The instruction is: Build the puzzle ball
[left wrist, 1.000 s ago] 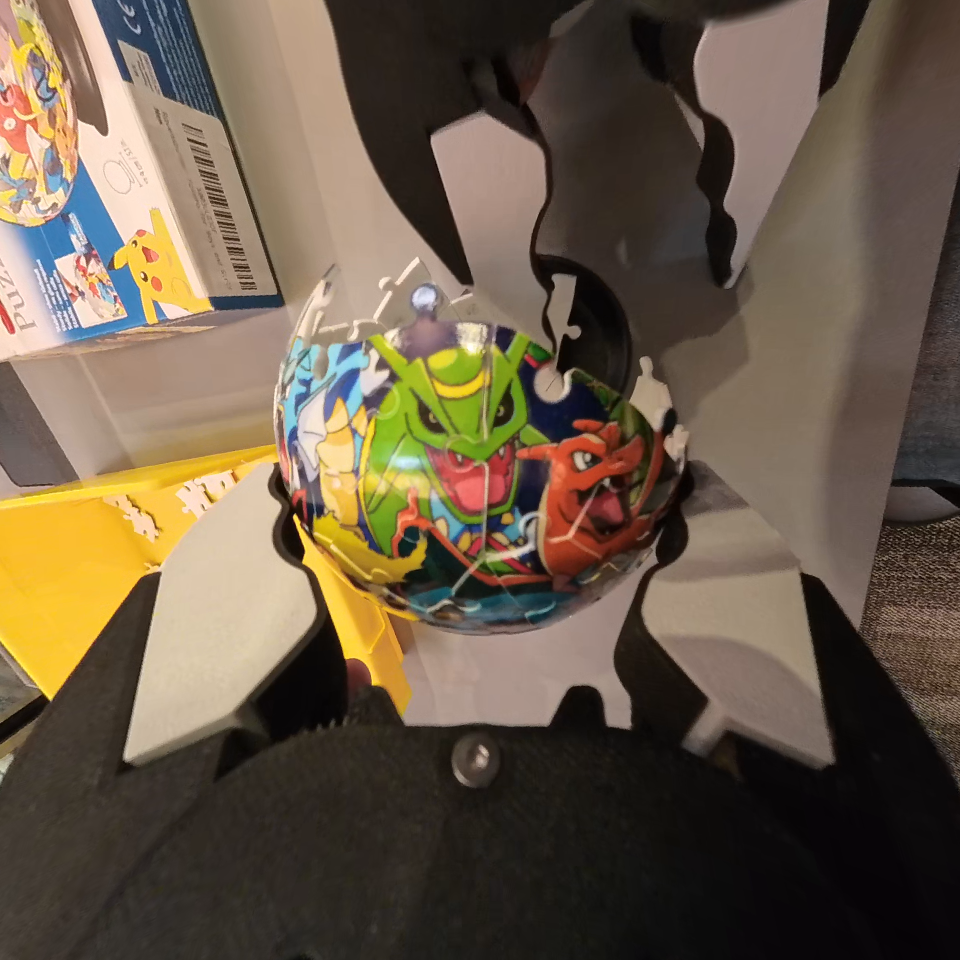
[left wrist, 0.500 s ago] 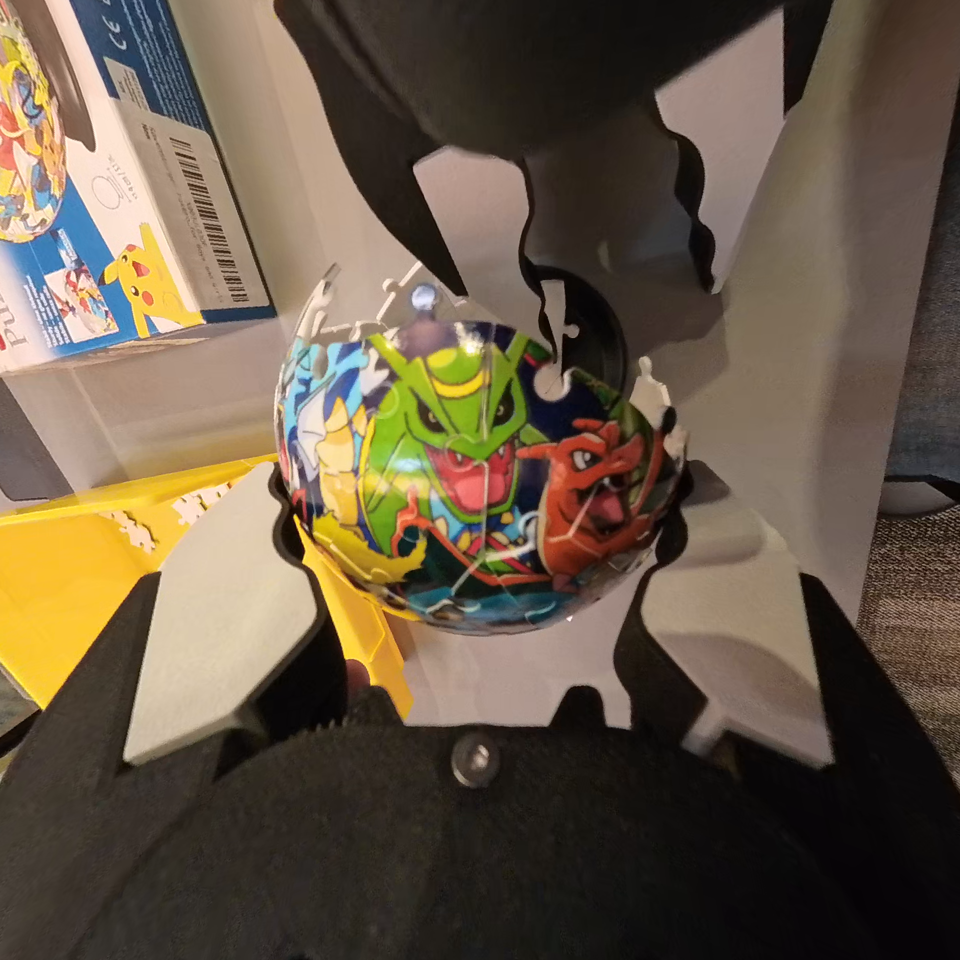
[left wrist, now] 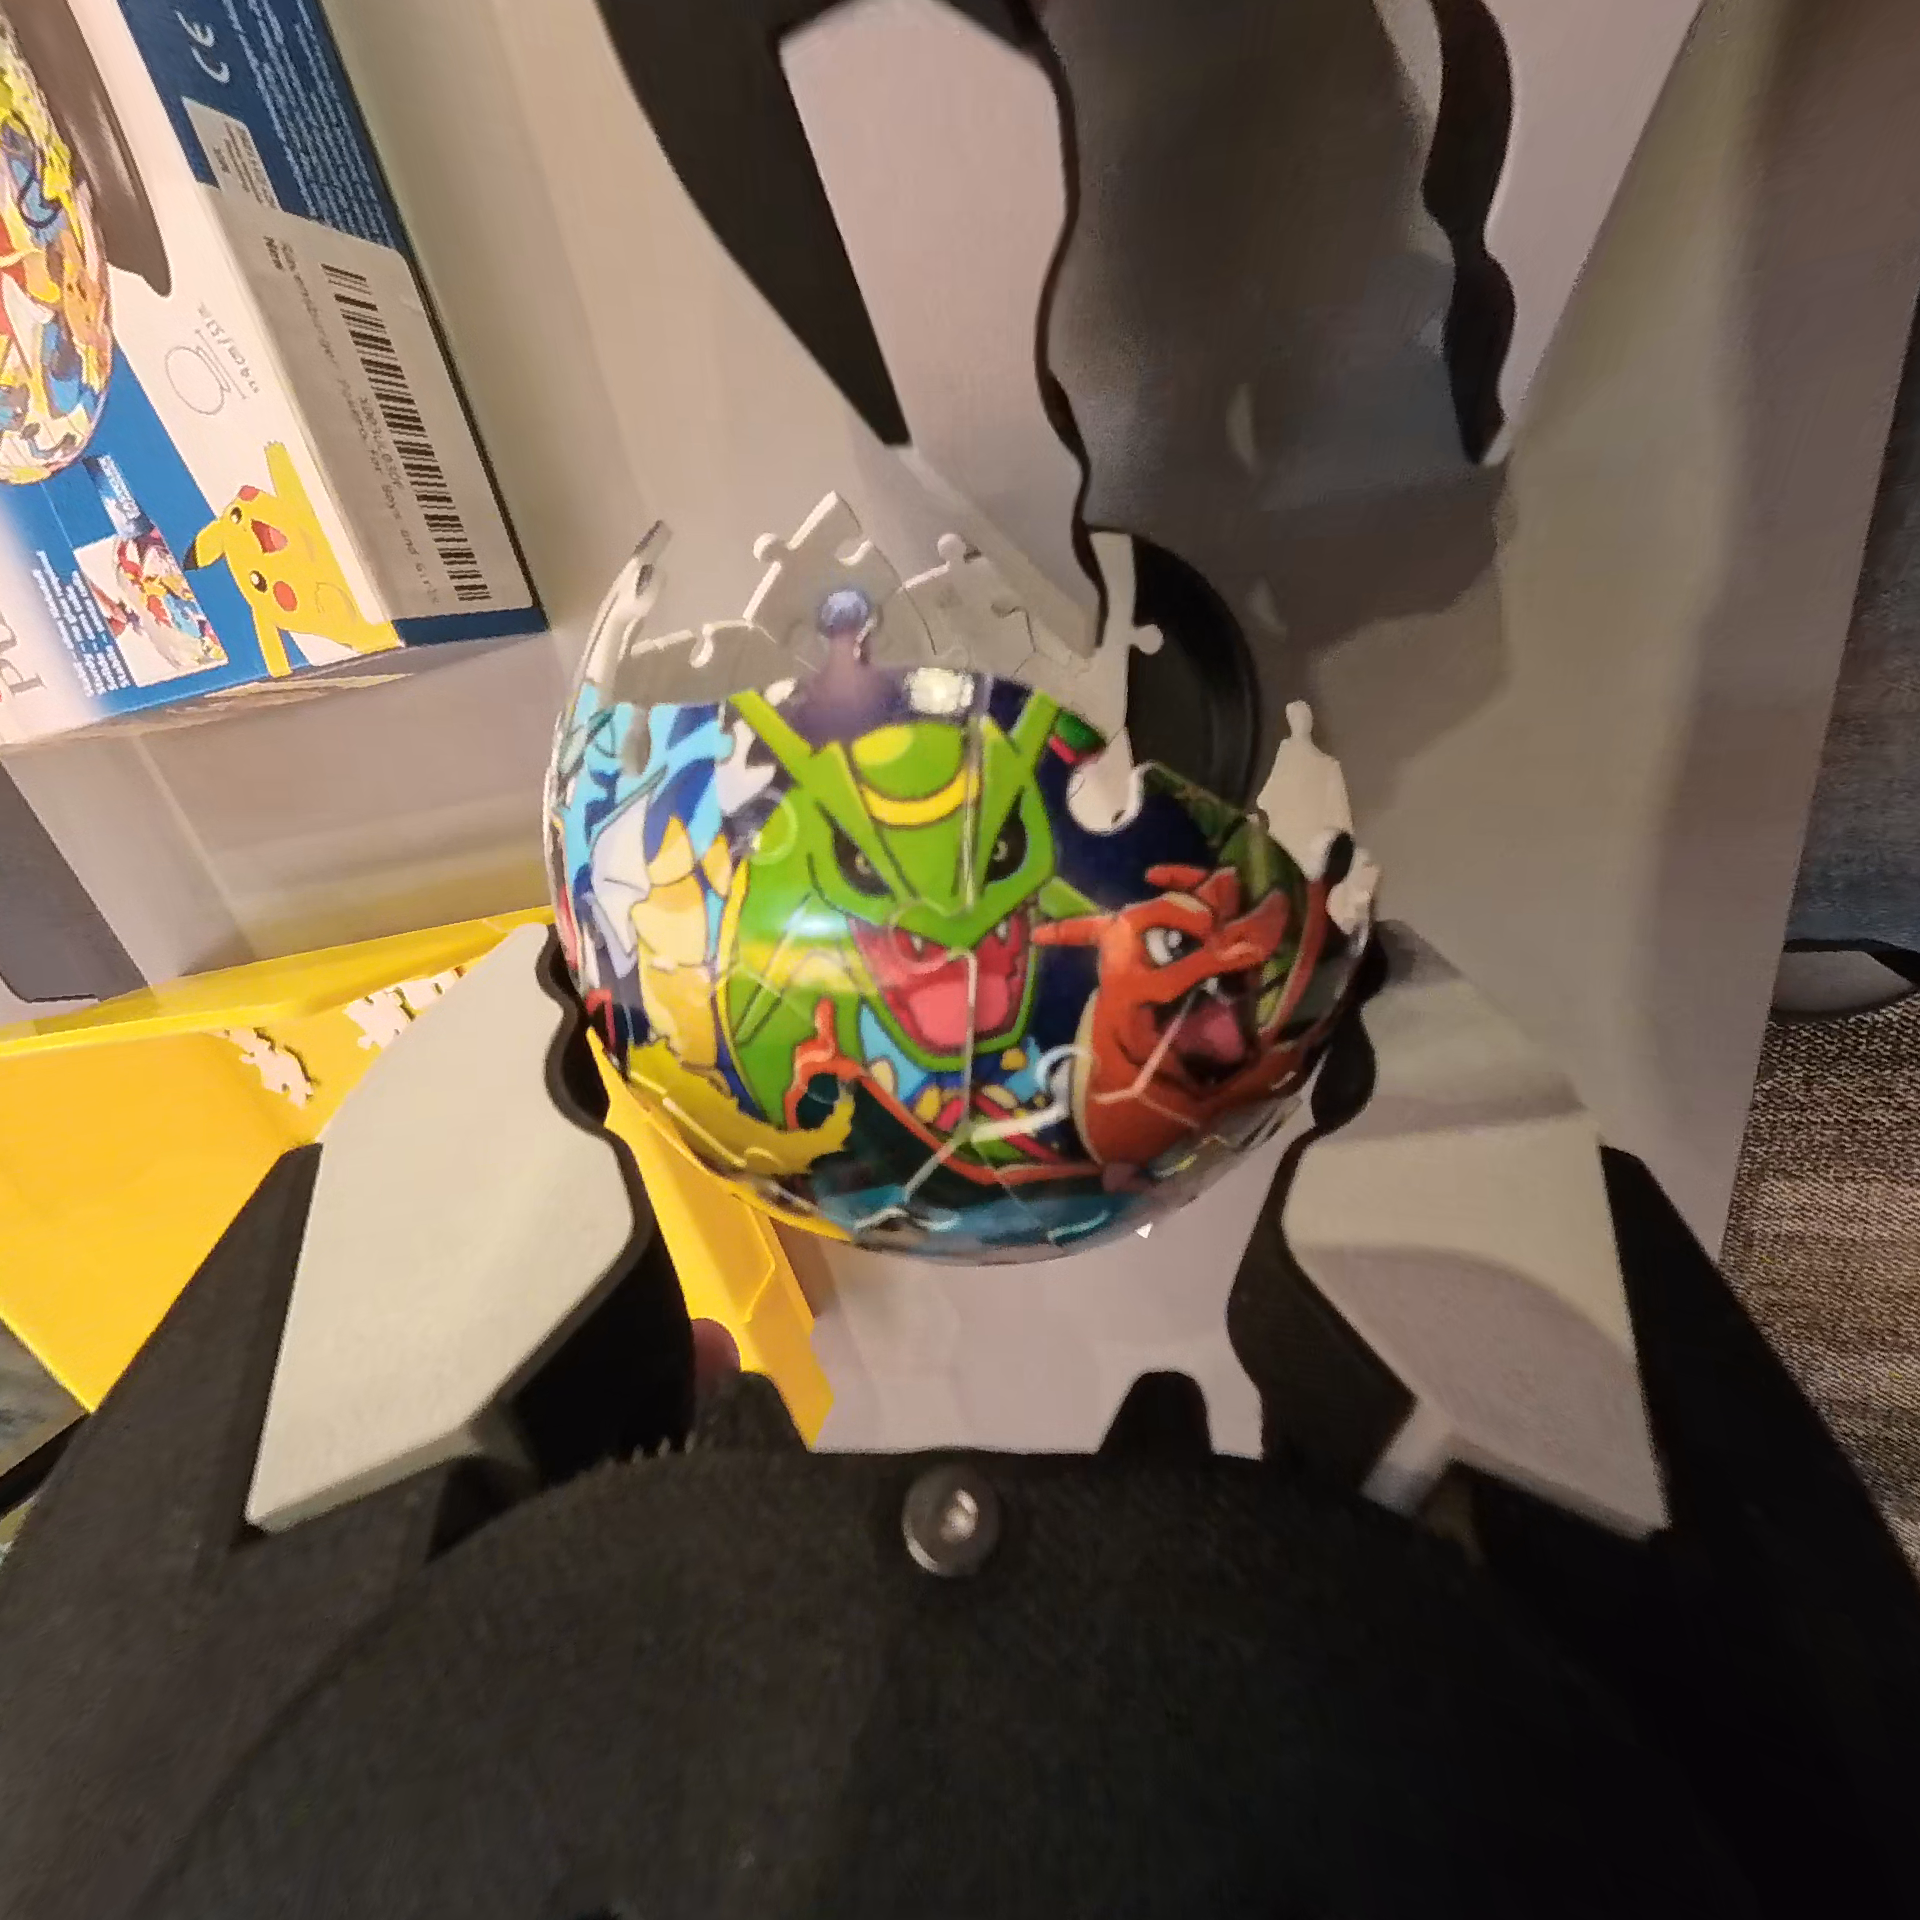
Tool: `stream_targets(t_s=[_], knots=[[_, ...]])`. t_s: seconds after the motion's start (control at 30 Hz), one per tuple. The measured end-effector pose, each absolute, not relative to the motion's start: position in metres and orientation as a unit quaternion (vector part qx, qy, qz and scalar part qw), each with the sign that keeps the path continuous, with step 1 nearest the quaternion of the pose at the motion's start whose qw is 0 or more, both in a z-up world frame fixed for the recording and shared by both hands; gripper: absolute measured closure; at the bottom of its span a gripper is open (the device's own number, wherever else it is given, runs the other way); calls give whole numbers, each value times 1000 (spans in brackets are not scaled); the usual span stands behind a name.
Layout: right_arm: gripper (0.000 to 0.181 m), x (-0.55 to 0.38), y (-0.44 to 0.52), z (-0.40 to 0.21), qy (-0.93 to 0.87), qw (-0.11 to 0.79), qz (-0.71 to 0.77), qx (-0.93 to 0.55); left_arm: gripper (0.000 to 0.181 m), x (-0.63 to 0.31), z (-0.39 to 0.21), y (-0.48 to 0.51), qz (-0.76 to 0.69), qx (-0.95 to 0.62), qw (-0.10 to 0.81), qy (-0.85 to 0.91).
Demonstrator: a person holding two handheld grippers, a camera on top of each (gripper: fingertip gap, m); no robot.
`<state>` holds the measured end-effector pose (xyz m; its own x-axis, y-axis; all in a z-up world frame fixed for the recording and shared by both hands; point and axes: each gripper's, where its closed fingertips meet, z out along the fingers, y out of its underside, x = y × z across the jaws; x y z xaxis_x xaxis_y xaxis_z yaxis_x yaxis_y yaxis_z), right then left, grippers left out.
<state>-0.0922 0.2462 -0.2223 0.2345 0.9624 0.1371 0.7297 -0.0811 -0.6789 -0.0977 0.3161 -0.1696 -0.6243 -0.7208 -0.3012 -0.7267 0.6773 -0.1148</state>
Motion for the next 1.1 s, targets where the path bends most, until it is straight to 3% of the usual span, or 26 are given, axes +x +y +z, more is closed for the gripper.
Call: stream_targets(t_s=[0.23, 0.57, 1.1], knots=[[104, -84, 253, -226, -599, 335, 125, -716, 48, -97, -170, 316, 13, -399, 161, 903], [96, -86, 254, -231, -576, 313, 171, -735, 48, -97, -170, 316, 19, -396, 154, 905], [105, -84, 257, -233, -586, 284, 167, -740, 48, -96, -170, 316, 16, -394, 152, 906]])
